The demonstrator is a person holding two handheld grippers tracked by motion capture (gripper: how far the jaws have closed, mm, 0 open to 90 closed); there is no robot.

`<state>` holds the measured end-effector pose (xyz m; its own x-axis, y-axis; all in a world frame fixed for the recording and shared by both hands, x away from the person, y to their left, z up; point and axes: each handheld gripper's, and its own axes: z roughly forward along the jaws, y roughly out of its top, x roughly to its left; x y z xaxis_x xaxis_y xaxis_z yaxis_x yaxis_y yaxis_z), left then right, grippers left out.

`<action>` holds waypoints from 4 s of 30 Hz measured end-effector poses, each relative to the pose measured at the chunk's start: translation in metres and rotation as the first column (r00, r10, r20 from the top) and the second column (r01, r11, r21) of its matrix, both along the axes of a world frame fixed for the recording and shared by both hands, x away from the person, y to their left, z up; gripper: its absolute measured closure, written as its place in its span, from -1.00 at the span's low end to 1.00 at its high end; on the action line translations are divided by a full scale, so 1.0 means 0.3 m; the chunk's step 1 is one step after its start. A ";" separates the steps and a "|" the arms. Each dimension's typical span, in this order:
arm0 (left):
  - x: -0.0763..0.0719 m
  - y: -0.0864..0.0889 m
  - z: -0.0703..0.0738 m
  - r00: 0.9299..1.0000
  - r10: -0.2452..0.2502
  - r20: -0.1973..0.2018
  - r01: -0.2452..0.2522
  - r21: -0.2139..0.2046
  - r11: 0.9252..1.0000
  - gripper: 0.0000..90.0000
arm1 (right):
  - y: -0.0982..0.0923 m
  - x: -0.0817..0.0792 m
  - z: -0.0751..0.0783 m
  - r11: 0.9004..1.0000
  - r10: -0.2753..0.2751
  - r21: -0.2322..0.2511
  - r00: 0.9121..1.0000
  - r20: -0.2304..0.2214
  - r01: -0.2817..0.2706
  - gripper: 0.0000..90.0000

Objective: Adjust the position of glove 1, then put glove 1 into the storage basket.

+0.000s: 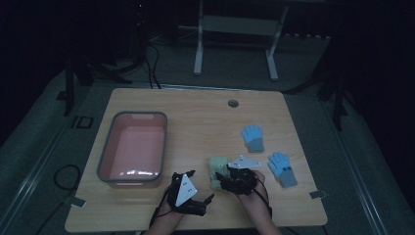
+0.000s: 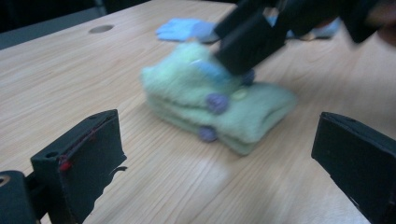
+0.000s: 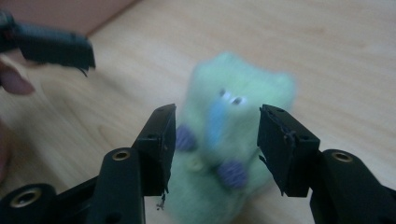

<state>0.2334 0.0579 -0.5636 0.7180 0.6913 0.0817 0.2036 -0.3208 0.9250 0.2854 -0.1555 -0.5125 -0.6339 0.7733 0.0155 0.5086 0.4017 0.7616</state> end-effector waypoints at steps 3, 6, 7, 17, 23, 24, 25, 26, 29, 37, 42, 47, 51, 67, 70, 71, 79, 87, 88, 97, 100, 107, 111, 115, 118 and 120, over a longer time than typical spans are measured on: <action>0.009 0.011 0.004 0.999 -0.007 -0.048 0.005 -0.040 0.999 -0.95 | -0.023 0.021 0.022 1.000 0.012 0.009 1.000 0.016 -0.012 -0.22; 0.017 0.013 0.016 0.996 -0.017 -0.091 0.013 -0.040 0.999 -0.95 | -0.047 0.043 0.033 0.998 0.038 0.042 0.999 0.017 -0.038 -0.47; 0.020 0.013 0.021 0.994 -0.025 -0.110 0.020 -0.042 0.999 -0.95 | -0.055 0.049 0.035 0.997 0.050 0.060 0.999 0.012 -0.051 -0.59; 0.029 0.000 0.043 0.976 -0.104 -0.190 0.102 -0.021 0.995 -0.95 | -0.106 0.098 0.057 0.987 0.121 0.097 0.992 0.041 -0.125 -0.64; 0.020 -0.021 0.063 0.978 -0.174 -0.117 0.179 0.034 0.983 -0.95 | -0.125 0.136 0.070 0.982 0.141 0.119 0.989 0.041 -0.145 -0.68; 0.024 -0.025 0.065 0.976 -0.185 -0.114 0.191 0.041 0.981 -0.95 | -0.127 0.151 0.068 0.981 0.148 0.128 0.989 0.013 -0.149 -0.71; 0.027 -0.030 0.067 0.973 -0.200 -0.112 0.206 0.045 0.978 -0.95 | -0.128 0.155 0.066 0.980 0.148 0.131 0.989 0.017 -0.149 -0.72; 0.029 -0.037 0.069 0.971 -0.211 -0.110 0.218 0.051 0.975 -0.95 | -0.127 0.158 0.064 0.978 0.151 0.139 0.988 0.020 -0.153 -0.72; 0.037 -0.058 0.074 0.961 -0.255 -0.103 0.262 0.061 0.963 -0.91 | -0.122 0.172 0.057 0.975 0.168 0.150 0.986 -0.009 -0.165 -0.73; 0.065 -0.115 0.078 0.942 -0.326 -0.082 0.335 0.143 0.931 -0.74 | -0.118 0.221 0.034 0.968 0.200 0.161 0.979 -0.042 -0.191 -0.24; 0.084 -0.134 0.067 0.925 -0.373 -0.078 0.381 0.206 0.901 -0.50 | -0.106 0.241 0.006 0.967 0.217 0.155 0.974 -0.071 -0.204 -0.22; 0.114 -0.152 0.042 0.910 -0.405 -0.088 0.412 0.291 0.863 -0.26 | -0.102 0.270 -0.040 0.965 0.222 0.167 0.967 -0.123 -0.201 -0.21; 0.129 -0.161 0.034 0.900 -0.426 -0.093 0.429 0.357 0.830 -0.11 | -0.097 0.290 -0.076 0.962 0.238 0.177 0.953 -0.187 -0.206 -0.21; 0.137 -0.180 0.019 0.903 -0.429 -0.002 0.372 0.501 0.781 0.39 | -0.082 0.314 -0.142 0.946 0.286 0.243 0.903 -0.321 -0.213 0.22; 0.143 -0.185 0.022 0.909 -0.416 -0.001 0.361 0.501 0.787 0.56 | -0.076 0.310 -0.134 0.949 0.285 0.227 0.905 -0.315 -0.219 0.34; 0.141 -0.187 0.025 0.909 -0.416 0.001 0.358 0.510 0.783 0.61 | -0.072 0.307 -0.132 0.950 0.282 0.220 0.909 -0.308 -0.220 0.36; 0.172 -0.170 0.068 0.919 -0.384 -0.086 0.381 0.440 0.813 0.76 | -0.073 0.302 -0.112 0.951 0.262 0.244 0.919 -0.296 -0.192 0.55; 0.186 -0.134 0.159 0.928 -0.365 -0.079 0.362 0.431 0.827 0.76 | -0.056 0.309 -0.021 0.941 0.271 0.273 0.928 -0.254 -0.200 0.57; 0.186 -0.128 0.173 0.928 -0.364 -0.077 0.361 0.428 0.828 0.76 | -0.052 0.309 -0.006 0.939 0.272 0.280 0.928 -0.256 -0.199 0.57; 0.189 -0.058 0.283 0.934 -0.352 -0.067 0.343 0.450 0.824 0.76 | 0.002 0.317 0.095 0.926 0.294 0.304 0.932 -0.212 -0.223 0.57; 0.187 -0.032 0.301 0.936 -0.345 -0.068 0.336 0.462 0.820 0.76 | 0.034 0.321 0.114 0.923 0.305 0.304 0.931 -0.202 -0.236 0.57; 0.183 0.046 0.335 0.943 -0.325 -0.064 0.315 0.476 0.821 0.76 | 0.118 0.334 0.146 0.913 0.333 0.314 0.921 -0.200 -0.262 0.57; 0.179 0.088 0.348 0.947 -0.315 -0.067 0.308 0.474 0.825 0.76 | 0.165 0.340 0.159 0.908 0.346 0.317 0.917 -0.199 -0.274 0.57; 0.175 0.131 0.362 0.949 -0.307 -0.068 0.300 0.481 0.824 0.76 | 0.210 0.342 0.173 0.903 0.366 0.315 0.909 -0.200 -0.294 0.57; 0.174 0.162 0.375 0.954 -0.294 -0.066 0.288 0.482 0.827 0.76 | 0.248 0.344 0.187 0.901 0.373 0.308 0.907 -0.192 -0.305 0.57; 0.173 0.183 0.384 0.956 -0.284 -0.067 0.280 0.488 0.827 0.76 | 0.274 0.347 0.199 0.899 0.379 0.306 0.907 -0.184 -0.313 0.57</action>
